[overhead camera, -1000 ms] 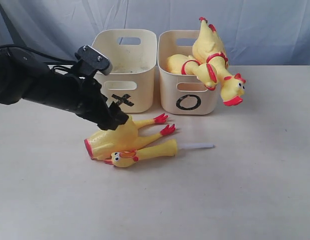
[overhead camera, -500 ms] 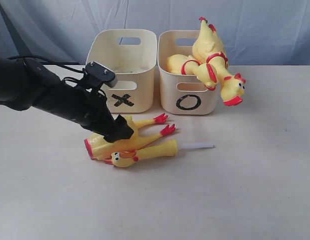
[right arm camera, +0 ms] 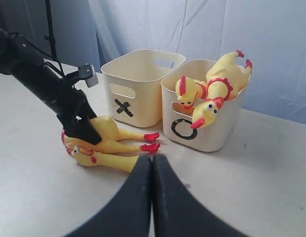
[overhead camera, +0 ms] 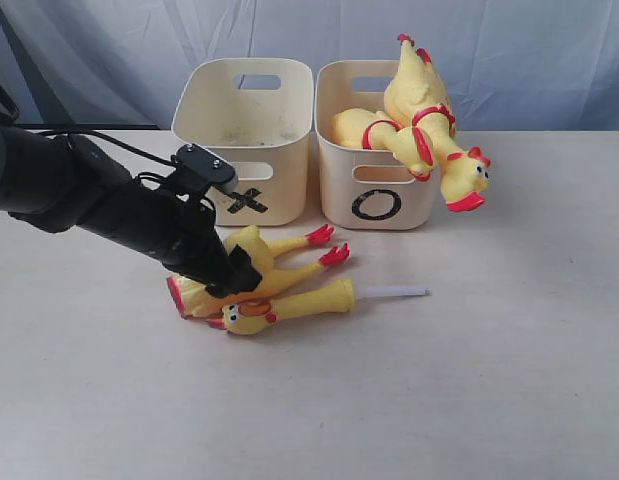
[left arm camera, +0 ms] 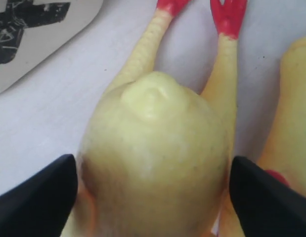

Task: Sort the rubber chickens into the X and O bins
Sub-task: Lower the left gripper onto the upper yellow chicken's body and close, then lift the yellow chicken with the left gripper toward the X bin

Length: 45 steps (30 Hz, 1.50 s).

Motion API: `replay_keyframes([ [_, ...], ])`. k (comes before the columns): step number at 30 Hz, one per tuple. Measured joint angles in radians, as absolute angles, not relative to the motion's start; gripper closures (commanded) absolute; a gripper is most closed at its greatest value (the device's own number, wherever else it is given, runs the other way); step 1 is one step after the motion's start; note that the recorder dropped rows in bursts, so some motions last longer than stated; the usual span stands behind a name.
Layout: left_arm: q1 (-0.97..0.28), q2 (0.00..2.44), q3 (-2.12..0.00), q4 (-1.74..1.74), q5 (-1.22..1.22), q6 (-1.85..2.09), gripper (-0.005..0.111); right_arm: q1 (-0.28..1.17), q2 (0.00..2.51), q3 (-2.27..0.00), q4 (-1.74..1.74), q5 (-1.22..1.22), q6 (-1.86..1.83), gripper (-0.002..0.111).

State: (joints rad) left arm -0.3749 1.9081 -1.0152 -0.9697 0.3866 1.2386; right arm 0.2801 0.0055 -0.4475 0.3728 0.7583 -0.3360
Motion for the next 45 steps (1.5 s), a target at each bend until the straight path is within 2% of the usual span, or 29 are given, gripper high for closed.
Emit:
replay_keyframes([
  [8, -0.375, 1.908, -1.015, -0.97, 0.405, 1.239, 0.082, 0.28, 0.005, -0.447, 0.373, 0.758, -0.336, 0.109],
  [9, -0.375, 1.908, -1.015, -0.97, 0.407, 1.239, 0.094, 0.28, 0.005, -0.447, 0.373, 0.758, -0.336, 0.109],
  [11, -0.375, 1.908, -1.015, -0.97, 0.411, 1.241, 0.107, 0.28, 0.005, -0.447, 0.373, 0.758, -0.336, 0.109],
  [22, -0.375, 1.887, -1.015, -0.924, 0.451, 1.242, 0.107, 0.28, 0.005, -0.447, 0.373, 0.758, -0.336, 0.109],
  [32, -0.377, 1.68, -1.015, -0.593, 0.536, 0.961, 0.107, 0.28, 0.005, -0.447, 0.373, 0.758, -0.336, 0.109],
  [37, -0.377, 1.6, -1.015, -0.596, 0.529, 0.927, 0.107, 0.28, 0.005, -0.447, 0.373, 0.758, -0.336, 0.109],
  [40, -0.377, 1.546, -1.015, -0.656, 0.449, 0.924, 0.107, 0.28, 0.005, -0.447, 0.373, 0.758, -0.336, 0.109],
  [45, -0.377, 1.501, -1.015, -0.837, 0.138, 0.924, 0.107, 0.28, 0.005, -0.447, 0.373, 0.758, -0.336, 0.109],
])
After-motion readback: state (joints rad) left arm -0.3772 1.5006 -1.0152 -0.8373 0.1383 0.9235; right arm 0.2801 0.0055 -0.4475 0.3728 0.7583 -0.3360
